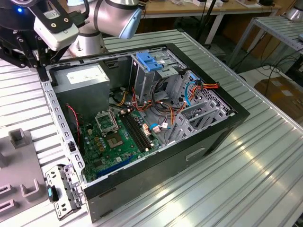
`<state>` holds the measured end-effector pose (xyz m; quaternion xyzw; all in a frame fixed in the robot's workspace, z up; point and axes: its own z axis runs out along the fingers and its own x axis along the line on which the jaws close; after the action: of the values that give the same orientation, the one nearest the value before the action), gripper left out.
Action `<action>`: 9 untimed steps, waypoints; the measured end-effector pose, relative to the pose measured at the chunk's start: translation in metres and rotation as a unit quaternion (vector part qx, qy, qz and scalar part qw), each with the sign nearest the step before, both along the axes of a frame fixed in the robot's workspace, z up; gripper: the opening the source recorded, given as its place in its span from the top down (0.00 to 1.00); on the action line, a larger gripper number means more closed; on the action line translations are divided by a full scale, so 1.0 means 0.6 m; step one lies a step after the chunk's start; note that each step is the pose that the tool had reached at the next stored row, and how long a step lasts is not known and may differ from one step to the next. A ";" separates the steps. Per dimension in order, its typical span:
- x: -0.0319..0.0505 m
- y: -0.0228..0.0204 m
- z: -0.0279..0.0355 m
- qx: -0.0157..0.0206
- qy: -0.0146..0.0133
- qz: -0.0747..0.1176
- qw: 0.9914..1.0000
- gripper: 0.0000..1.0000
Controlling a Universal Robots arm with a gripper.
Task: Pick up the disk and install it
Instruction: 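Reach for the disk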
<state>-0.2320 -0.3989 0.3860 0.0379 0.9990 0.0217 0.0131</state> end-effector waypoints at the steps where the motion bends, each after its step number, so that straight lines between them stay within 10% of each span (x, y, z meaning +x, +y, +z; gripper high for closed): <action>1: -0.002 0.0000 0.000 0.000 0.000 0.000 1.000 0.89; 9: -0.026 0.0000 -0.002 0.000 0.000 0.000 1.000 0.89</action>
<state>-0.2474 -0.3989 0.3849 0.0379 0.9990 0.0217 0.0131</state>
